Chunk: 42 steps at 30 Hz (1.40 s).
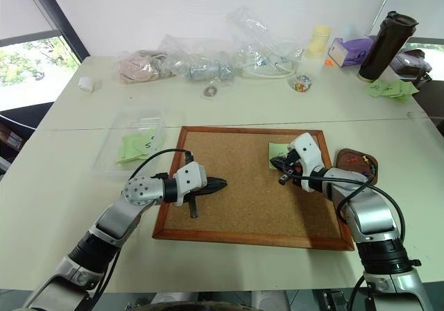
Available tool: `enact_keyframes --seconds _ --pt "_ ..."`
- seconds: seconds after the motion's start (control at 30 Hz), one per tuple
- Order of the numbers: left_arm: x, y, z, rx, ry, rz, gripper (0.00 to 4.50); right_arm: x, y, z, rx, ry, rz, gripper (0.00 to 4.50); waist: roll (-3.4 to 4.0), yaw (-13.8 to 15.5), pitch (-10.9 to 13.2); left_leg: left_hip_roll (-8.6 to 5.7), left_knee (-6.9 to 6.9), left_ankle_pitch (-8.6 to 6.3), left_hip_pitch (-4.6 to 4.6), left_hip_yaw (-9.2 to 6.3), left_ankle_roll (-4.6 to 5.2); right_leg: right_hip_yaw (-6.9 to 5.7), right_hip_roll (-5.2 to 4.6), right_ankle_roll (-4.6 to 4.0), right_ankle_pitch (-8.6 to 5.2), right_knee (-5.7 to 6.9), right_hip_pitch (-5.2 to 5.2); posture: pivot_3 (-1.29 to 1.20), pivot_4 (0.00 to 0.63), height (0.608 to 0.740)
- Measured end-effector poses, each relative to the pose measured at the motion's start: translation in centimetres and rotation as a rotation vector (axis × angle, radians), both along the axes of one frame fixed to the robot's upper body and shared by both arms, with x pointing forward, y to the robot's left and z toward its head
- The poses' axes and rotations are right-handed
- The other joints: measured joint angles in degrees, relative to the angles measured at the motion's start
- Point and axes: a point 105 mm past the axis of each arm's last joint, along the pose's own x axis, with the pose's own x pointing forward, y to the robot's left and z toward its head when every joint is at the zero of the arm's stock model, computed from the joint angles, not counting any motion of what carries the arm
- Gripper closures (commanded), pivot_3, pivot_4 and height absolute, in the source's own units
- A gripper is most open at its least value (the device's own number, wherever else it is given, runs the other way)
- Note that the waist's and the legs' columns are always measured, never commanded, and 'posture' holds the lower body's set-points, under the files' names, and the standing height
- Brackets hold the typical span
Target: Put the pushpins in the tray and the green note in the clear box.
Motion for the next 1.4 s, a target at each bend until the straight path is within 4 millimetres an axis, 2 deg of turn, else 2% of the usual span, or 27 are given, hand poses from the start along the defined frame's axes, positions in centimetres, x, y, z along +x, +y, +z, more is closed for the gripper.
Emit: enact_keyframes --seconds 0.13,0.3,0.6,0.7,0.77,0.8,0.9,0.97,1.07,1.13,1.2,1.4 --pt "-0.1 -0.1 0.1 -0.001 -0.002 -0.003 4.5 -0.3 0.0 0.9 0.014 0.005 -0.008 4.45 0.01 0.05 0.01 0.0 0.0 0.0 -0.08 0.0 0.0 0.0 -0.01 0.0 0.0 0.0 -0.08 0.0 0.15 0.74" --pt "0.0 -0.1 0.0 0.0 0.001 -0.002 4.5 -1.3 1.1 4.2 0.012 -0.079 0.069 4.45 0.0 0.05 0.01 0.0 0.0 0.0 -0.06 0.0 0.0 0.0 -0.01 0.0 0.0 -0.01 -0.05 0.0 0.15 0.74" --pt "0.1 0.4 0.2 -0.014 0.056 0.009 4.5 -3.3 2.4 6.0 -0.039 -0.099 0.191 4.45 -0.04 -0.02 0.04 0.01 -0.02 0.0 -0.08 -0.01 0.01 0.0 0.0 0.0 0.0 -0.01 -0.08 0.0 0.15 0.74" --pt "0.2 2.2 1.1 -0.026 0.158 0.021 4.5 -4.1 2.6 6.4 -0.076 -0.103 0.237 4.45 -0.17 -0.52 0.16 0.08 -0.07 0.0 -0.09 -0.01 0.0 0.0 0.07 0.0 0.0 0.01 -0.15 0.0 0.15 0.74" --pt "0.6 3.2 3.1 -0.094 0.216 0.036 4.5 -4.3 2.7 6.5 -0.085 -0.102 0.255 4.45 -0.21 -0.38 0.24 0.06 -0.03 0.0 -0.13 -0.01 0.0 0.0 0.05 0.0 0.0 0.02 -0.16 0.0 0.15 0.74" --pt "0.9 3.1 4.8 -0.144 0.221 0.024 4.5 -4.5 2.8 6.6 -0.089 -0.103 0.267 4.45 -0.3 -0.06 0.31 0.04 0.03 0.0 -0.16 -0.03 0.0 -0.03 0.03 0.0 0.0 0.01 -0.14 0.0 0.15 0.74" --pt "2.1 2.7 9.4 -0.287 0.239 -0.004 3.54 -5.5 3.6 7.2 -0.094 -0.11 0.342 4.5 -0.46 0.54 0.4 -0.03 0.15 0.0 -0.2 -0.1 0.01 -0.1 -0.02 0.0 0.0 -0.02 -0.07 0.0 0.15 0.74" --pt "2.9 2.3 12.2 -0.387 0.247 -0.02 2.57 -6.2 4.1 7.5 -0.105 -0.119 0.395 4.5 -0.58 0.31 0.46 -0.04 0.15 -0.01 -0.18 -0.09 0.02 -0.12 -0.01 0.01 0.0 -0.03 -0.06 0.0 0.15 0.74" --pt "3.2 1.7 12.7 -0.45 0.314 -0.027 1.05 -6.4 4.1 7.6 -0.121 -0.124 0.413 4.5 -0.6 -0.15 0.48 -0.03 0.03 -0.01 -0.15 -0.08 0.02 -0.13 0.0 0.01 0.0 -0.02 -0.13 0.0 0.15 0.74" --pt "4.5 0.5 12.7 -0.589 0.463 0.016 0.04 -6.5 4.1 7.6 -0.121 -0.122 0.419 4.5 -0.62 0.04 0.5 -0.02 0.07 -0.01 -0.17 -0.09 0.02 -0.15 0.02 0.01 0.0 0.01 -0.15 0.0 0.15 0.74" --pt "5.4 -0.7 12.9 -0.691 0.588 0.042 0.04 -6.7 4.5 8.0 -0.117 -0.136 0.442 4.5 -0.84 0.12 0.63 -0.02 0.16 -0.01 -0.21 -0.11 0.01 -0.16 0.02 0.03 0.01 0.01 -0.14 0.0 0.15 0.74" --pt "5.9 -1.6 11.2 -0.73 0.804 0.12 0.04 -6.9 4.9 8.8 -0.14 -0.171 0.478 4.5 -0.94 0.06 0.68 -0.03 0.1 -0.01 -0.2 -0.08 0.01 -0.13 0.01 0.06 0.03 0.01 -0.2 0.0 0.15 0.74"
